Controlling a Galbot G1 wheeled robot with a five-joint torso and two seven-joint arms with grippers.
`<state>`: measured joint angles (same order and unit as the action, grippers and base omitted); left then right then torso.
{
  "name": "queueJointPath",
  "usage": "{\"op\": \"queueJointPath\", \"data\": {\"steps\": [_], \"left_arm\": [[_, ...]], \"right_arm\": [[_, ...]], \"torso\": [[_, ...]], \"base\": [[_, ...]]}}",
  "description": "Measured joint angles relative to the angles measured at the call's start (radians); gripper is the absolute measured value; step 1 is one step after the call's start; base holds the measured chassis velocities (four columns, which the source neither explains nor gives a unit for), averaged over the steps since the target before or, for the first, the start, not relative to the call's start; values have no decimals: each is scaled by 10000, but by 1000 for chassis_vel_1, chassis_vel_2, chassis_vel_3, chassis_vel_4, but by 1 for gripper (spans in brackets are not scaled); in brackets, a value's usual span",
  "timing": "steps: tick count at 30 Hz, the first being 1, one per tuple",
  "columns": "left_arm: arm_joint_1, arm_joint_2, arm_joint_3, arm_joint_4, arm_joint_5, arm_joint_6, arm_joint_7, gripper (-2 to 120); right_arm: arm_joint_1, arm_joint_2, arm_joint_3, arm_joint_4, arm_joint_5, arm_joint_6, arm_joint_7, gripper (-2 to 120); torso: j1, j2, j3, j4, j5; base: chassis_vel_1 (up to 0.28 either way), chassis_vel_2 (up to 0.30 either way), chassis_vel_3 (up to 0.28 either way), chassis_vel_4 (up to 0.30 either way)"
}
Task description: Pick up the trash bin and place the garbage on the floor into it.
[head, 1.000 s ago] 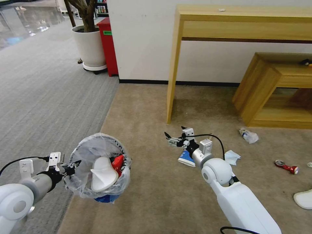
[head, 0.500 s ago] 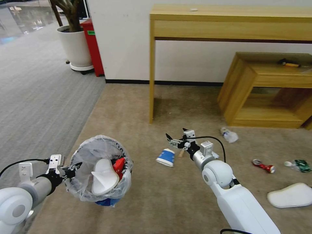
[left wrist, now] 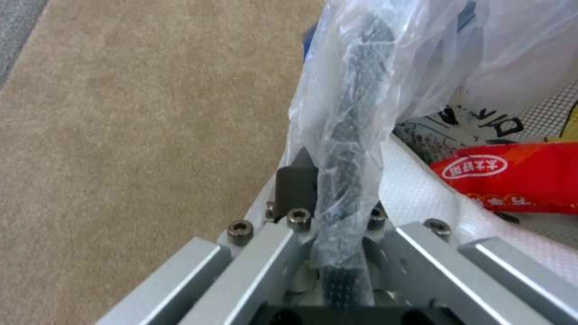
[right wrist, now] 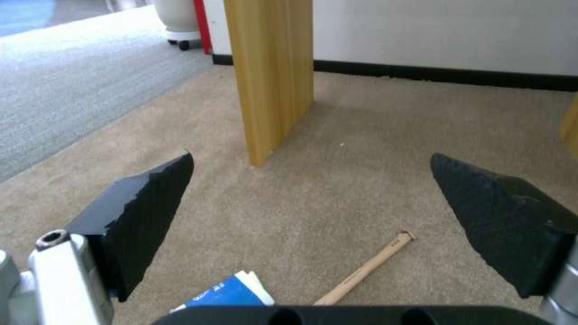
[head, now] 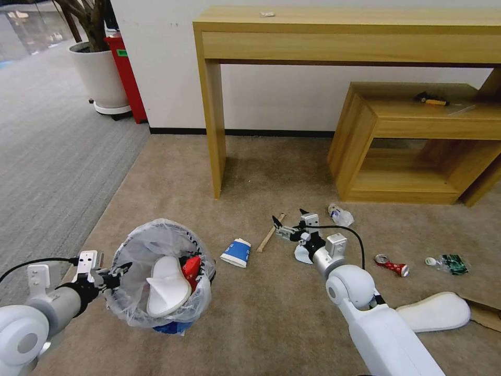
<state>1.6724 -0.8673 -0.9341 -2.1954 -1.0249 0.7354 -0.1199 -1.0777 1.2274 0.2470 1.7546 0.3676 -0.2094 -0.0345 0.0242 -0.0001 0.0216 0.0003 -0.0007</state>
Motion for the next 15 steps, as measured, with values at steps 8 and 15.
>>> {"op": "queueJointPath", "data": {"steps": [8, 15], "left_arm": [[21, -39, 1, 49, 91, 0, 115, 0], [71, -66, -24, 55, 151, 0, 203, 0]], "right_arm": [[-158, 3, 52, 65, -84, -16, 25, 100], [-143, 67, -20, 32, -109, -20, 29, 100]], "torso": [[0, 0, 0, -5, 4], [-1, 0, 1, -3, 4]], "base": [[-50, 37, 35, -42], [-78, 75, 84, -78]]}}
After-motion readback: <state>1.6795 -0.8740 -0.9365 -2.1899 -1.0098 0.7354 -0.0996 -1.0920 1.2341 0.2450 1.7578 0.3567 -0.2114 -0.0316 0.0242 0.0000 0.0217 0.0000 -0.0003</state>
